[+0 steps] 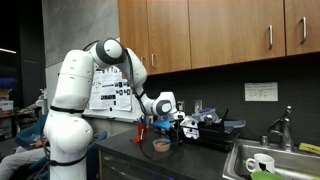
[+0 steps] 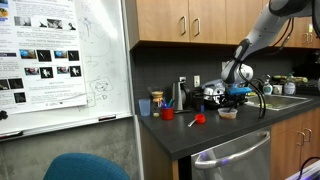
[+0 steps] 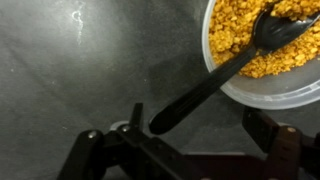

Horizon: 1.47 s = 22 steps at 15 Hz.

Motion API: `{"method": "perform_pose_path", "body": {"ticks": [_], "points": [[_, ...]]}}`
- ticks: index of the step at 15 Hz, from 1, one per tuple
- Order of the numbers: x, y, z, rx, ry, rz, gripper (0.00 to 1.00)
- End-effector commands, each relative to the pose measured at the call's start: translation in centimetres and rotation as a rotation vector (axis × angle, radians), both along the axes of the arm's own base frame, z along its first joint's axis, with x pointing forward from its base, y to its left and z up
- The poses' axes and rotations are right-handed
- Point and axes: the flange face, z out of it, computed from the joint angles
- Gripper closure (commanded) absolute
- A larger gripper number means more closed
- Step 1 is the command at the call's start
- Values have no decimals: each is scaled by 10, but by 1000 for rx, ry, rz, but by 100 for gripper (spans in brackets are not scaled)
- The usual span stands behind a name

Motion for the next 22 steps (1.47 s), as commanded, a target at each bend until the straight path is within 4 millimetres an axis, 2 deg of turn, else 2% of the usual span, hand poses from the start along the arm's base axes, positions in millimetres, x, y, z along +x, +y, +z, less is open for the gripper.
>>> {"method": "perform_pose_path", "body": {"ticks": [1,6,13,22], "points": [[-12,1,13,-2,-16,-15,0],[-18,-10,20,-28,-19,-60,0],[-40,-34,15,-56,5,-139,0],[-61,-38,18,-72,14,-182,0]]}}
